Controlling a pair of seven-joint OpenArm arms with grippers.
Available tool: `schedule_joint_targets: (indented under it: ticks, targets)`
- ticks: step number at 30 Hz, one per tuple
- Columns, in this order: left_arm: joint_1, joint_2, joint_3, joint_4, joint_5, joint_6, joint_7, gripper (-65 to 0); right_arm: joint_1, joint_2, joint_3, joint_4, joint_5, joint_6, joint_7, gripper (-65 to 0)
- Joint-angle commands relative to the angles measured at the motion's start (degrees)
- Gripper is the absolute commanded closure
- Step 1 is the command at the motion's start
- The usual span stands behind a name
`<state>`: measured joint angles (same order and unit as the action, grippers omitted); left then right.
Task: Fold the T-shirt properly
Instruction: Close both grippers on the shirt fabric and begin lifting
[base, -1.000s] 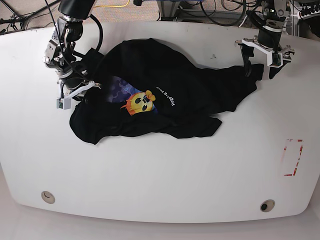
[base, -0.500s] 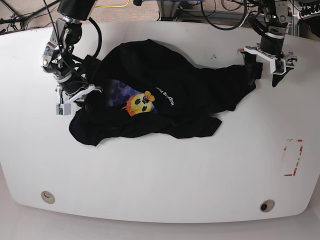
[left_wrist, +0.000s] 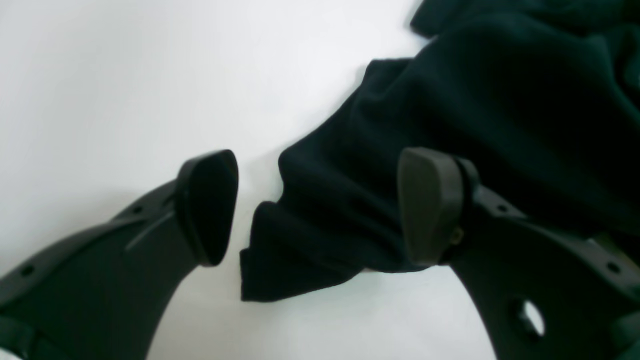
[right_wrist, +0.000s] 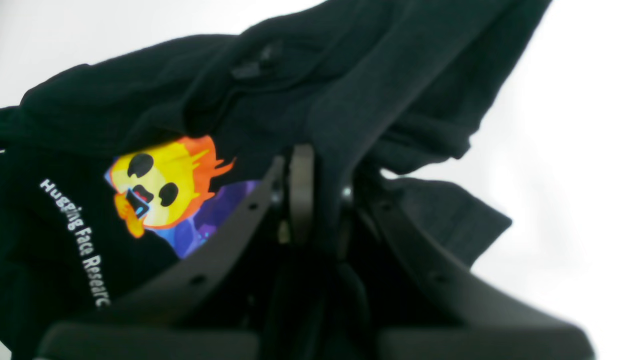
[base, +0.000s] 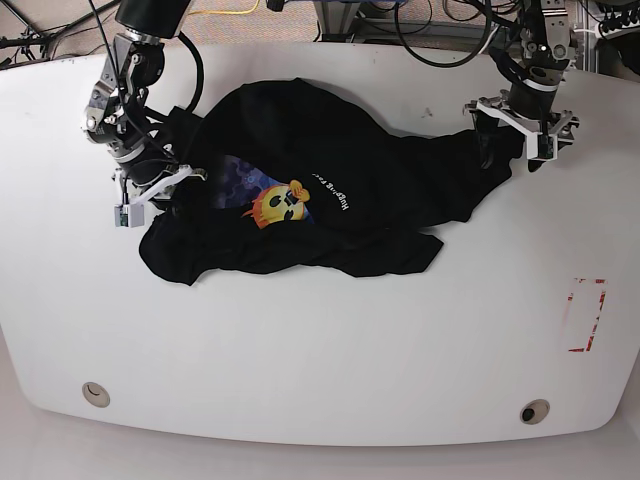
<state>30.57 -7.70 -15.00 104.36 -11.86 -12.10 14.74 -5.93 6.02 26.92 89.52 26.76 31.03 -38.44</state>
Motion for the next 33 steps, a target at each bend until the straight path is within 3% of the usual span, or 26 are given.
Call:
schedule_joint_targets:
  ticks: [1,15,17,27,29,33]
  targets:
    - [-0.52,-0.48,-0.26,0.14,-1.07,-0.21,-0.72,-45.6,0.56,0.76,0.19,1.01,0.79,0.08,1.58,0.0]
    - [-3.52,-0.68,0.24,-6.01,-2.75,-1.1,-2.17,-46.5,0.52,0.73,0.19,1.42,0.36,-0.36,1.25,0.0]
    - [-5.31,-0.62,1.1,-8.2,-2.3,-2.97,-2.11,-46.4,0.66,0.63,0.16,1.54,0.33,-0.19,0.89,-0.1]
    - [-8.09,-0.47,2.6,-12.73,-1.77,-5.95,-2.15,-46.3,0.68,0.63,0.2,2.17,0.49,-0.18,0.04,-0.3]
    - [-8.51,-0.38,2.55,-14.62,-2.16,-8.46,-1.68,-46.5,0.36,0.65,0.25,2.4,0.67,-0.27,0.43,-0.4]
    - [-8.94,-0.04,2.26,-15.83,-2.15,-9.97,-1.47,-46.4,0.35,0.66,0.3,2.62,0.68,-0.32,0.41,-0.5]
